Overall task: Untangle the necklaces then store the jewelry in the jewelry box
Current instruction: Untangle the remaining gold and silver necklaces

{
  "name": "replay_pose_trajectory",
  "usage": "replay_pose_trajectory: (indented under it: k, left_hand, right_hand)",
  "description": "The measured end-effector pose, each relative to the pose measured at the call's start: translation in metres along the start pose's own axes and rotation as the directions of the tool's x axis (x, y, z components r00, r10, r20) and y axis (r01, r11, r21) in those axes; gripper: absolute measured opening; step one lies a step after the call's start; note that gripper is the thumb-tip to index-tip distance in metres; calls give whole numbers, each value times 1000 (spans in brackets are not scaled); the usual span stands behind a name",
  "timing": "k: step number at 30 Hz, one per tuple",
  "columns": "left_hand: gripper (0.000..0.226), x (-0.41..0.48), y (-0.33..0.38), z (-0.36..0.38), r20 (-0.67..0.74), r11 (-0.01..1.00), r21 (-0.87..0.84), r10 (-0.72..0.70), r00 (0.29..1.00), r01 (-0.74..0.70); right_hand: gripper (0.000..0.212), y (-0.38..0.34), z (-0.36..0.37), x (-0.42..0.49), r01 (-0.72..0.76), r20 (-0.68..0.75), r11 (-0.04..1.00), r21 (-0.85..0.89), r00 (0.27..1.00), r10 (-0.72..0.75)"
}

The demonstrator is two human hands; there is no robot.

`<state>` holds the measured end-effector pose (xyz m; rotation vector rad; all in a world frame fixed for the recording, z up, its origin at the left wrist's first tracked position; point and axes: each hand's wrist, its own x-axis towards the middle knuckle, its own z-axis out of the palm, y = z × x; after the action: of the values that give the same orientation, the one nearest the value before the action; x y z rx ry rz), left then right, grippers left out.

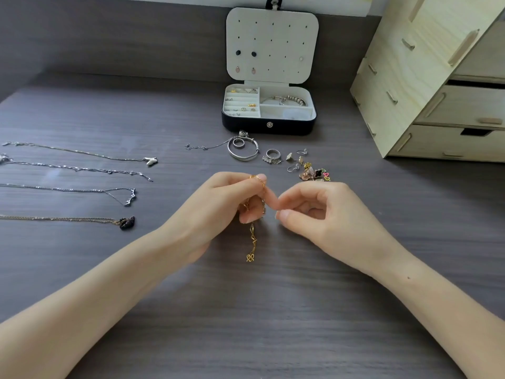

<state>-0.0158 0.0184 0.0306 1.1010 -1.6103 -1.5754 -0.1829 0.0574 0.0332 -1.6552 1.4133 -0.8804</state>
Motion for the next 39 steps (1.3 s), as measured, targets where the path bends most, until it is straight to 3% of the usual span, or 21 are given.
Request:
replay_pose_trajectory:
  k: [7, 11, 13, 17, 19, 23, 26, 31, 39]
  left_hand:
    - [35, 0, 1, 2, 85, 998, -35, 64, 994, -61]
    - [35, -3, 3, 1, 136, 994, -7, 106, 985, -106]
    - [35, -4, 5, 0, 150, 994, -8, 110, 983, -110]
    - [38, -5, 10, -2, 156, 994, -67, 93, 983, -84]
    - [40, -5, 10, -4, 168, 995, -87, 67, 984, -53]
    - [39, -5, 11, -6, 135, 995, -95, 29, 990, -16]
    - [32, -3, 12, -8, 53, 995, -99, -18, 998, 23]
    - [40, -2, 13, -11, 15, 988, -134, -76, 997, 78]
    - [36, -5, 13, -10, 1, 986, -148, -75, 997, 74]
  right_hand:
    - [2, 3, 11, -1, 78, -3, 972, -222, 997, -81]
    - [13, 6, 10, 1, 82, -1, 976, -201, 996, -84]
    - [8, 6, 10, 2, 85, 2, 980, -181, 996, -87]
    - [18, 6, 12, 2, 116, 41, 972, -205, 993, -110]
    - [13, 4, 12, 1, 122, 43, 972, -203, 992, -116]
    - [7, 0, 9, -1, 77, 36, 983, -164, 997, -72]
    - [10, -4, 2, -1, 39, 44, 999, -24, 998, -38]
    - [11, -8, -9, 0, -35, 88, 991, 126, 996, 24]
    - [15, -14, -19, -1, -25, 58, 992, 127, 998, 18]
